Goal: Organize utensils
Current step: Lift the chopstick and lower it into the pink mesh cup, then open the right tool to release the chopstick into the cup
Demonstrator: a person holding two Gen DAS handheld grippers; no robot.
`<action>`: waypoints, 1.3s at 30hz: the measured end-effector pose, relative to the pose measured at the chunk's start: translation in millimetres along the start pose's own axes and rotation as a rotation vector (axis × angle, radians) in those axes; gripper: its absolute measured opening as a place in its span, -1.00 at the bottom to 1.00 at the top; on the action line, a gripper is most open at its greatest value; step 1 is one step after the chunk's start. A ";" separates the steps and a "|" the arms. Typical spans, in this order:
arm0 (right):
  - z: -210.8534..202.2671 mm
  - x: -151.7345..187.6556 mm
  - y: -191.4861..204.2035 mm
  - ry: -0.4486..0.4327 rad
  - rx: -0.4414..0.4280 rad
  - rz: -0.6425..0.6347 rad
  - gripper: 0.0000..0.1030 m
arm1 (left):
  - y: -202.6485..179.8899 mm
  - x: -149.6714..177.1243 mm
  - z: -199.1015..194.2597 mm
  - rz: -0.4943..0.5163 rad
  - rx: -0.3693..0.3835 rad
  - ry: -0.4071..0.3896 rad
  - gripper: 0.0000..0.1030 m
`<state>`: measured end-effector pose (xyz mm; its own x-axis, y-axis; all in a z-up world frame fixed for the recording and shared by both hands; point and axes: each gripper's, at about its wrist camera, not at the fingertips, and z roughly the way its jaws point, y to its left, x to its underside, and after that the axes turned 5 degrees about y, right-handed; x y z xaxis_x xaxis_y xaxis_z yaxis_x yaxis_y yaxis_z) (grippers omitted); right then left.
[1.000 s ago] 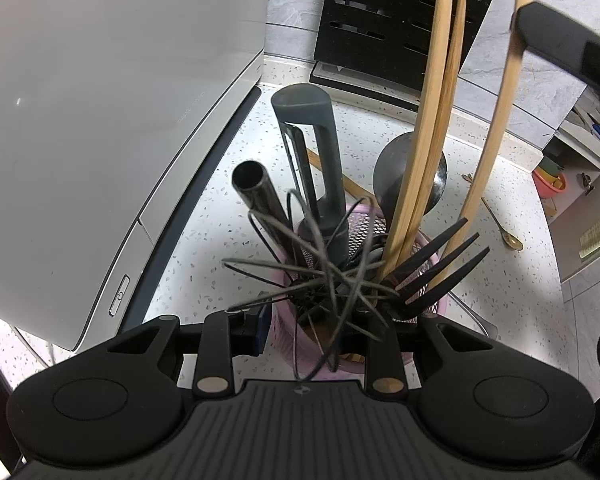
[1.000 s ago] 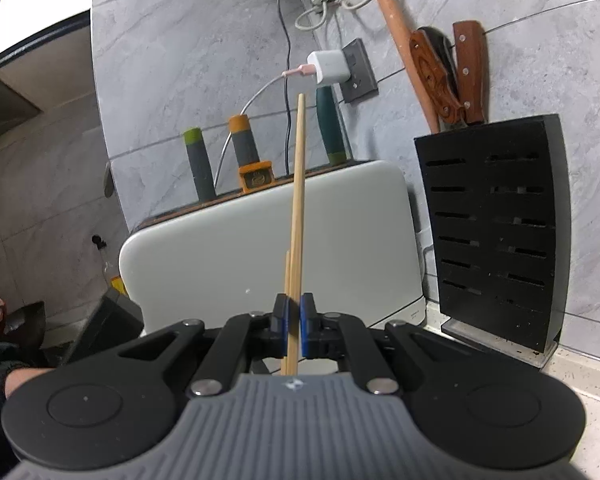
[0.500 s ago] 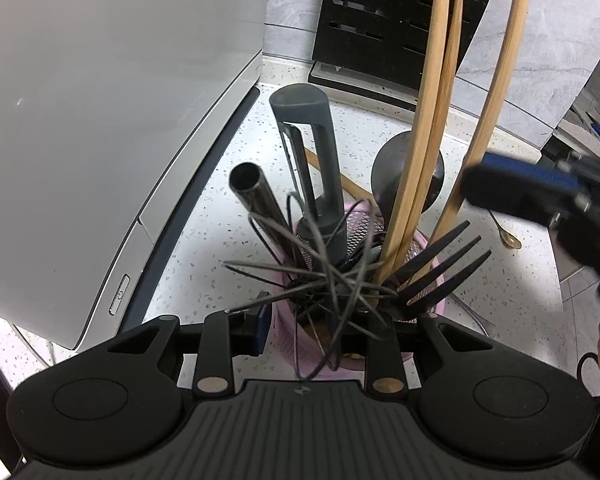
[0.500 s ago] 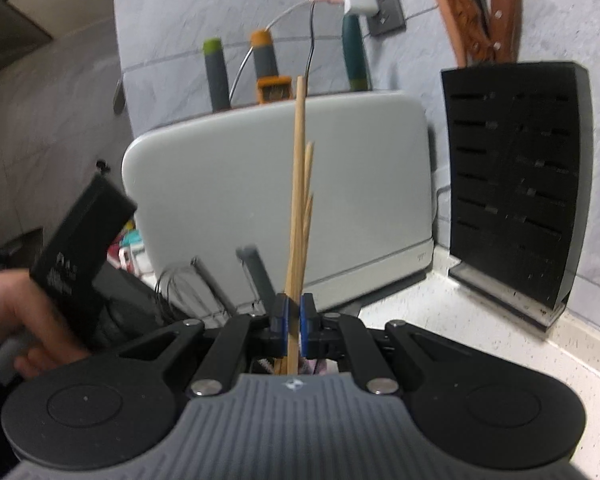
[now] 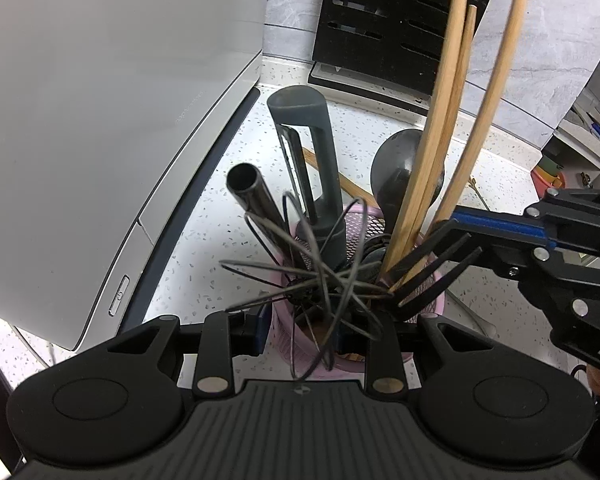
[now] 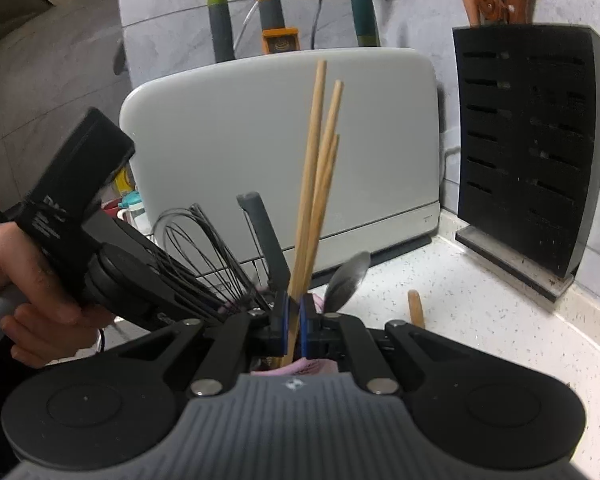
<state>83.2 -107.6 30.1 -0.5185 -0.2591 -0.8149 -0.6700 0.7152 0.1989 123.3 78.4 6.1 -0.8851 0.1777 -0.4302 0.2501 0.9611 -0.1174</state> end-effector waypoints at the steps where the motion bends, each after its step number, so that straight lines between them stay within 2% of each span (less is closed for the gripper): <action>1: 1.3 0.0 -1.2 0.000 -0.006 0.008 -0.97 | 0.2 0.2 -0.2 0.000 -0.001 -0.001 -0.37; 5: 5.2 -0.2 -1.0 -0.001 -0.017 0.014 -0.97 | 2.0 0.2 -0.8 -0.003 0.000 -0.003 -0.37; 8: 8.7 0.5 -2.9 -0.005 0.037 0.045 -0.97 | 3.5 0.4 -1.8 -0.006 -0.003 -0.004 -0.37; 10: 9.9 0.5 -6.5 -0.004 0.040 0.072 -0.97 | 4.6 0.5 -3.1 -0.008 -0.007 -0.008 -0.37; 16: 10.8 -0.8 -7.4 0.001 -0.031 0.086 -0.96 | 5.0 -0.4 -4.1 -0.010 -0.005 -0.009 -0.37; 20: 13.2 1.7 -2.3 0.027 -0.020 0.049 -0.82 | 4.1 -0.2 -4.1 -0.009 -0.004 -0.008 -0.37; 22: 13.0 2.9 -3.1 0.033 -0.023 0.048 -0.62 | 4.3 -0.5 -3.7 -0.011 -0.004 -0.008 -0.37; 27: 8.9 1.4 -7.4 0.032 -0.012 0.049 -0.45 | 4.8 -0.3 -3.0 -0.010 -0.003 -0.005 -0.37; 39: -9.4 -1.3 -21.6 0.082 -0.001 -0.001 -0.32 | 5.0 -0.1 -2.3 -0.011 -0.004 -0.002 -0.37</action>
<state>93.3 -128.8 32.0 -0.5600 -0.3121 -0.7674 -0.6707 0.7146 0.1988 123.7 83.6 7.6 -0.8869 0.1664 -0.4309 0.2386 0.9638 -0.1191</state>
